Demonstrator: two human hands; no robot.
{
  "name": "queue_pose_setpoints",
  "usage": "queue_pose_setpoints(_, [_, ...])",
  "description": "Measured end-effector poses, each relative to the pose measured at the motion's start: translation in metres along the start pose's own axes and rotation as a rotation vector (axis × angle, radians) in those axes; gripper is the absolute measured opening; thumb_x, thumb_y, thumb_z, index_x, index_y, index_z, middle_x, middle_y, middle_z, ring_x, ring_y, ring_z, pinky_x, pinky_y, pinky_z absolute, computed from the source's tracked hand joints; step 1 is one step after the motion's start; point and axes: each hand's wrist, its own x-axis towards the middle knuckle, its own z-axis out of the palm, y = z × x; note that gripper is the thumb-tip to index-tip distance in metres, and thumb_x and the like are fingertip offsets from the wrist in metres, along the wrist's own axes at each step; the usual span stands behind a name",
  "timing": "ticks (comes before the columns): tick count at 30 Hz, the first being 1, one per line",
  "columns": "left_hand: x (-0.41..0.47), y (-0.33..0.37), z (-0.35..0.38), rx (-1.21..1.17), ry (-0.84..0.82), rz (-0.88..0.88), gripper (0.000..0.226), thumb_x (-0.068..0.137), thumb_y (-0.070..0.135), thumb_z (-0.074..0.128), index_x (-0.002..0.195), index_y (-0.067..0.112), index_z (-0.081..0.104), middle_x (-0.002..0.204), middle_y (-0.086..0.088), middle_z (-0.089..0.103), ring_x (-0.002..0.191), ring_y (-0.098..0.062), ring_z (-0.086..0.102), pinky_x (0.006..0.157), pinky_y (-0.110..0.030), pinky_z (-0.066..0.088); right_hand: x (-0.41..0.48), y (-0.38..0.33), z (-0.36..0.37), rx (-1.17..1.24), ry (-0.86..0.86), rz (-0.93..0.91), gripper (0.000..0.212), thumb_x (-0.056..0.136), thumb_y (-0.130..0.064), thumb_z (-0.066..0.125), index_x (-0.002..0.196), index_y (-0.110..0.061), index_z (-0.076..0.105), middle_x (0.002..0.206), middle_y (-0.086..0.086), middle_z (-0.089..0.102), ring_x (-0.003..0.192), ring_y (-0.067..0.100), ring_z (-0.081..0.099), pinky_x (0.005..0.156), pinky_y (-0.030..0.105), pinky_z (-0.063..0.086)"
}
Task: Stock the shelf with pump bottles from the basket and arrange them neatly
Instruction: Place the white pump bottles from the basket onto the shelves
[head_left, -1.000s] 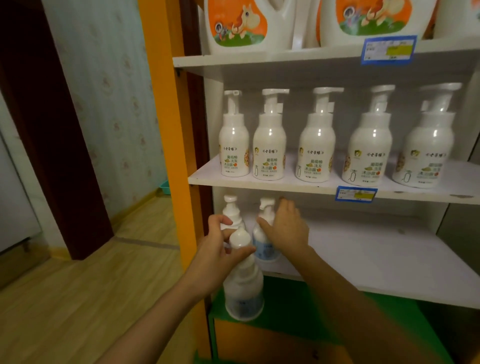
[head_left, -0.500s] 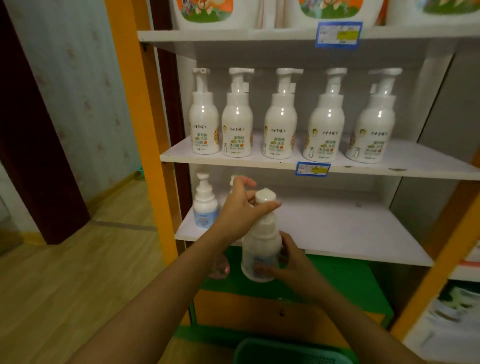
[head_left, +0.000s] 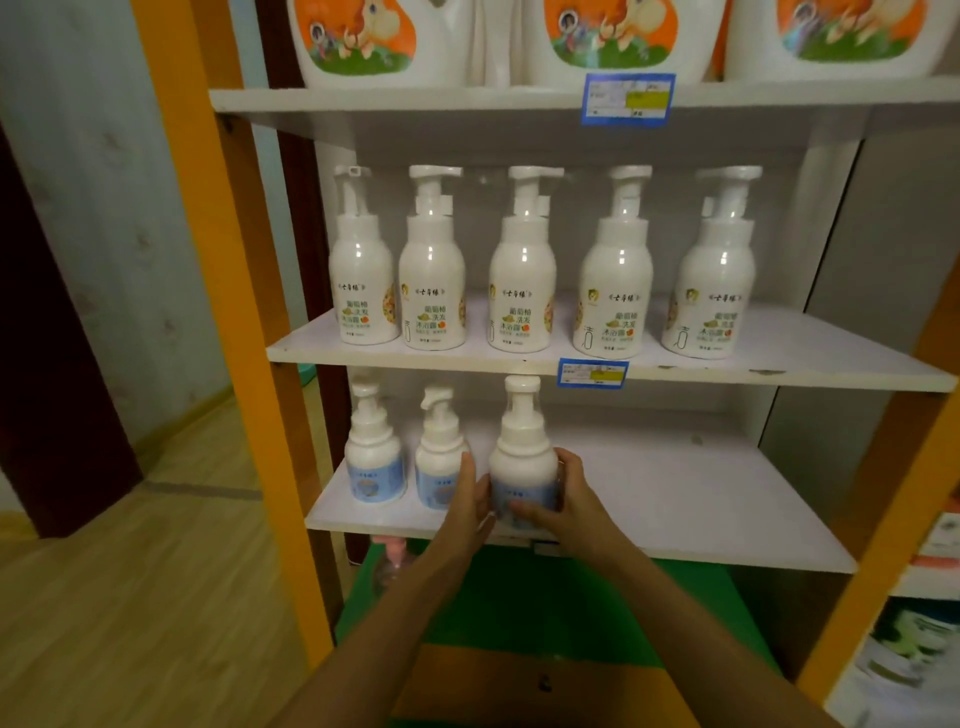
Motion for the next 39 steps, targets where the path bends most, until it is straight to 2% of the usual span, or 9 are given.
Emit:
queue_pose_setpoints(4, [0.032,-0.004,-0.001,-0.133,0.055,0.049,0.088,0.076,0.071,0.034,0.143,0.015,0.025,0.15,-0.01,0.029,0.136,-0.026,0.034,0.108,-0.036,0.032,0.025,0.014,-0.002,0.007,0.049,-0.037,0.063,0.072,-0.009,0.074,0.122,-0.024,0.037,0.125,0.005,0.049,0.113,0.019,0.052,0.089,0.027,0.05])
queue_pose_setpoints(8, [0.051,-0.01,-0.003,-0.134,0.139,0.092,0.075,0.083,0.063,0.032,0.14,0.015,0.029,0.147,-0.01,0.034,0.133,-0.025,0.037,0.101,-0.036,0.036,0.039,0.022,-0.001,-0.005,0.057,-0.045,0.058,0.072,-0.006,0.073,0.114,-0.028,0.04,0.111,-0.002,0.053,0.103,0.015,0.054,0.079,0.018,0.05])
queue_pose_setpoints(12, [0.081,-0.043,-0.018,-0.18,0.216,0.074,0.098,0.057,0.073,0.063,0.135,0.019,0.037,0.142,-0.011,0.043,0.128,-0.026,0.044,0.104,-0.041,0.039,0.042,0.032,0.004,-0.039,0.053,-0.017,0.058,0.074,-0.009,0.072,0.115,-0.026,0.035,0.11,-0.002,0.051,0.1,0.015,0.052,0.071,0.012,0.047])
queue_pose_setpoints(15, [0.06,-0.035,0.0,-0.06,0.277,0.178,0.04,0.095,0.034,0.039,0.13,0.016,0.036,0.14,-0.018,0.042,0.125,-0.029,0.044,0.093,-0.029,0.047,0.042,0.039,0.006,-0.068,0.058,0.002,0.063,0.074,-0.008,0.072,0.124,-0.019,0.036,0.114,-0.003,0.048,0.105,0.015,0.049,0.074,0.01,0.042])
queue_pose_setpoints(19, [0.041,-0.031,0.013,0.014,0.285,0.208,0.056,0.091,0.045,0.033,0.14,0.019,0.026,0.144,-0.01,0.037,0.13,-0.026,0.039,0.111,-0.046,0.032,0.041,0.037,0.005,-0.102,0.027,0.028,0.069,0.075,-0.011,0.073,0.131,-0.017,0.032,0.115,-0.004,0.048,0.108,0.014,0.049,0.065,0.004,0.044])
queue_pose_setpoints(24, [-0.01,-0.021,0.018,0.642,0.412,0.511,0.041,0.095,0.028,0.036,0.132,0.011,0.036,0.128,-0.014,0.052,0.115,-0.03,0.054,0.094,-0.043,0.048,0.008,0.024,-0.006,-0.297,0.132,-0.009,0.07,0.079,-0.02,0.069,0.137,-0.009,0.03,0.132,0.0,0.043,0.126,0.014,0.04,0.099,0.018,0.033])
queue_pose_setpoints(26, [-0.033,-0.032,0.021,0.739,0.411,0.538,0.028,0.093,0.024,0.043,0.119,0.014,0.047,0.114,-0.006,0.058,0.102,-0.023,0.059,0.084,-0.038,0.052,-0.02,0.027,-0.016,-0.326,0.248,-0.071,0.052,0.084,-0.013,0.062,0.132,-0.013,0.041,0.135,0.003,0.047,0.122,0.015,0.046,0.107,0.027,0.036])
queue_pose_setpoints(31, [-0.054,-0.096,0.019,0.903,0.167,0.419,0.031,0.081,0.029,0.047,0.104,0.015,0.062,0.104,-0.003,0.067,0.096,-0.018,0.061,0.088,-0.036,0.05,-0.088,0.055,-0.04,-0.334,0.261,-0.029,0.024,0.083,-0.005,0.061,0.107,-0.01,0.063,0.106,0.002,0.068,0.085,0.002,0.061,0.08,0.0,0.042])
queue_pose_setpoints(39, [-0.072,-0.206,0.023,1.03,-0.043,0.04,0.05,0.079,0.03,0.053,0.125,0.01,0.052,0.126,-0.011,0.059,0.115,-0.019,0.055,0.096,-0.03,0.043,-0.184,0.151,-0.057,-0.391,0.174,0.272,0.028,0.085,-0.005,0.059,0.112,-0.01,0.061,0.105,0.003,0.067,0.1,0.013,0.062,0.086,0.015,0.047])
